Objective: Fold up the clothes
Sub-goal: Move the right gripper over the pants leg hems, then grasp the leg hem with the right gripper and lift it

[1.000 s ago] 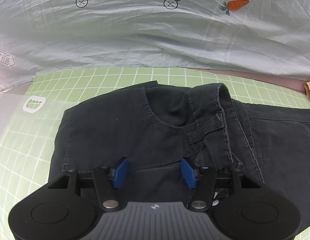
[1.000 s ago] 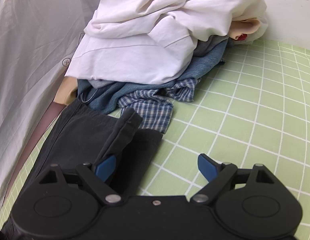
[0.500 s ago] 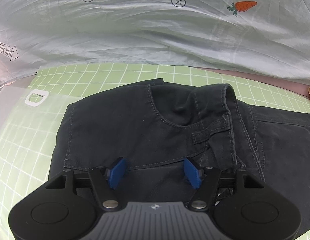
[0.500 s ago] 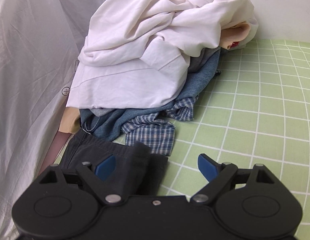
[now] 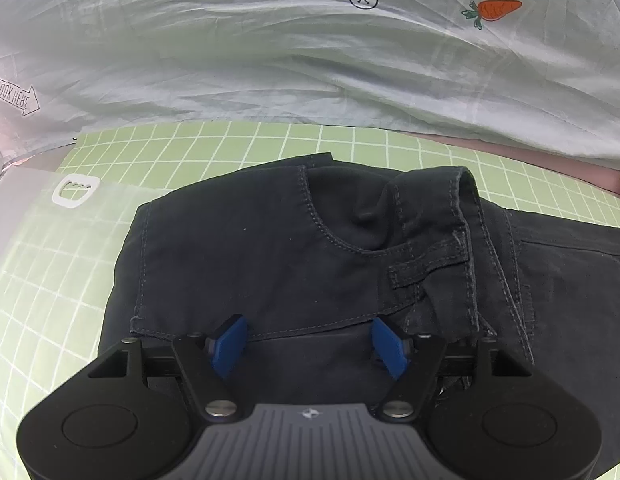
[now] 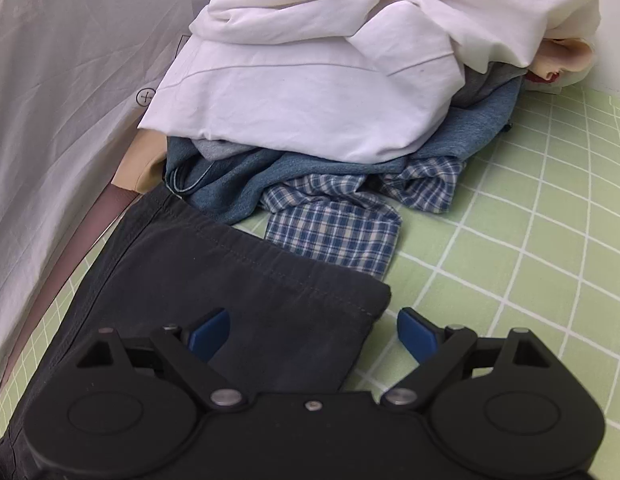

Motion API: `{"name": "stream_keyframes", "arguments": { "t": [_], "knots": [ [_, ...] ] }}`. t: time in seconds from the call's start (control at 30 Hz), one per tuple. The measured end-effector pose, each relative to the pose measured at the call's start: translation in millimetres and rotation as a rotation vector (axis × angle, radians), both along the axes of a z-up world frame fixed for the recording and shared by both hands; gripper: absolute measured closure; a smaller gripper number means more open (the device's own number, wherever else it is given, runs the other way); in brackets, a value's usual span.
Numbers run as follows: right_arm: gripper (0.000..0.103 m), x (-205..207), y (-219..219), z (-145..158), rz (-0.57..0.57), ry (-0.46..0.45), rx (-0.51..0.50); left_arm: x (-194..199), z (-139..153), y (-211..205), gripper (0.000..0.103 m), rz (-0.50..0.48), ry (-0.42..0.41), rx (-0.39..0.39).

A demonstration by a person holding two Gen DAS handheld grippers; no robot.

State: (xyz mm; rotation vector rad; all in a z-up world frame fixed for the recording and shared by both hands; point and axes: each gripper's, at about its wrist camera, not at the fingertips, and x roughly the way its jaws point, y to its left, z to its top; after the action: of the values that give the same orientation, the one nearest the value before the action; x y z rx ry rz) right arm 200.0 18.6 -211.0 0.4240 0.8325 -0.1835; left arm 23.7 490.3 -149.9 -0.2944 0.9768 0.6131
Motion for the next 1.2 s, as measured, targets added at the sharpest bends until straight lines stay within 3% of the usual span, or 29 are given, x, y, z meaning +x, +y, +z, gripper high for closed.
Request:
{"name": "stream_keyframes", "arguments": {
  "t": [0.2,0.27,0.33,0.43,0.5,0.57,0.7,0.97,1.2],
  "knots": [
    [0.011,6.4,17.0,-1.8,0.057,0.013,-0.08,1.1,-1.4,0.0,0.032,0.008,0.004,0.002],
    [0.017,6.7,25.8,-2.5,0.095,0.02,-0.124,1.6,-1.7,-0.3,0.03,0.013,0.007,0.004],
    [0.025,6.4,37.7,-4.3,0.134,0.041,-0.229,1.5,-1.9,0.2,0.027,0.021,0.012,0.005],
    [0.051,4.6,41.2,-1.4,0.19,0.031,-0.256,0.8,-1.8,1.8,0.025,0.026,0.014,0.002],
    [0.084,3.3,41.8,2.0,0.225,0.021,-0.25,1.2,-1.3,0.8,0.024,0.018,0.021,0.012],
    [0.09,2.8,47.0,6.8,0.26,0.012,-0.273,1.6,0.3,0.3,0.024,0.023,0.026,0.014],
    [0.094,-3.1,63.1,23.0,0.334,-0.048,-0.343,-2.6,5.5,2.0,0.024,0.045,0.027,0.0],
    [0.094,-15.4,103.0,62.7,0.494,-0.186,-0.353,-23.0,23.6,2.8,0.024,0.05,0.014,-0.01],
    [0.094,-44.3,167.0,81.3,0.682,-0.282,-0.381,-43.9,34.5,5.5,0.024,0.062,0.005,-0.012]
  ]
}}
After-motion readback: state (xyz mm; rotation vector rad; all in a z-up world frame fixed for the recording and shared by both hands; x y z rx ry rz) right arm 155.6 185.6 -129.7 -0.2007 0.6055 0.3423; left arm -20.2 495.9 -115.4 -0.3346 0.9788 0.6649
